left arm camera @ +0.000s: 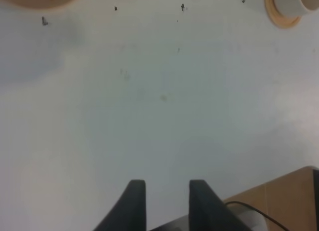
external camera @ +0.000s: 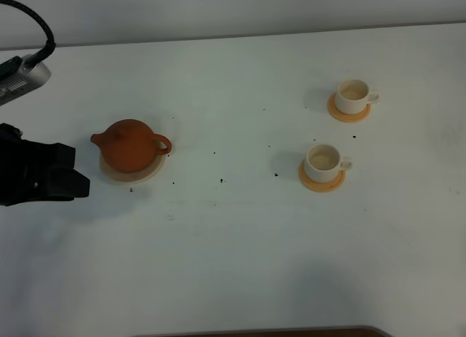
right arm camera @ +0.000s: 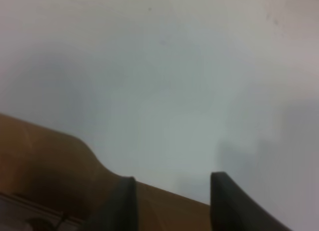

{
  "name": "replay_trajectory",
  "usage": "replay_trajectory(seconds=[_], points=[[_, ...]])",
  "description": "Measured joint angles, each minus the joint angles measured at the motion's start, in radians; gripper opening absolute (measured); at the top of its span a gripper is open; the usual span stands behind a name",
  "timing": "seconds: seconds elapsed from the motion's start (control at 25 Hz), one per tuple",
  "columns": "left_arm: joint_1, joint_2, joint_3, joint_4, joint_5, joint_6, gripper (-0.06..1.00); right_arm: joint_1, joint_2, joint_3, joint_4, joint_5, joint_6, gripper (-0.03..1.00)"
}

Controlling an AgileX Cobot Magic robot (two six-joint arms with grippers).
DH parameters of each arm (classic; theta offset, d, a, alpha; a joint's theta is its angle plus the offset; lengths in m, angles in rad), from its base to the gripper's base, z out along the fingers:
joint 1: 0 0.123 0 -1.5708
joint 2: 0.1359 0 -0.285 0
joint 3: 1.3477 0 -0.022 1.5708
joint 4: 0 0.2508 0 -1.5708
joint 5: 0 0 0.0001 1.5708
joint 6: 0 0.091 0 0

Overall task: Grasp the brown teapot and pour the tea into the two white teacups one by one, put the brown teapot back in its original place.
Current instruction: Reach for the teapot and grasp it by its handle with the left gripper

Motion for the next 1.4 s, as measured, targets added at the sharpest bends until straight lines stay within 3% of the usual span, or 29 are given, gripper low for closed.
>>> replay_trajectory(seconds=[0.44,0.68,1.16,1.4], points=[[-0.224,0.193,-0.179,0.152,0.000,-0.111,0.26,0.000,0.000,0.001,0.000,0.001,-0.003,0.38],[-0.267,0.271,-0.266,0.200,0.002,-0.163,0.26,-0.014,0.000,0.001,-0.001,0.001,-0.003,0.38],[-0.271,0.284,-0.340,0.229,-0.005,-0.192,0.26,-0.321,-0.117,0.001,-0.012,0.002,-0.003,0.38],[-0.271,0.315,-0.399,0.230,0.009,-0.196,0.26,-0.425,-0.204,0.001,-0.013,0.002,-0.003,0.38]])
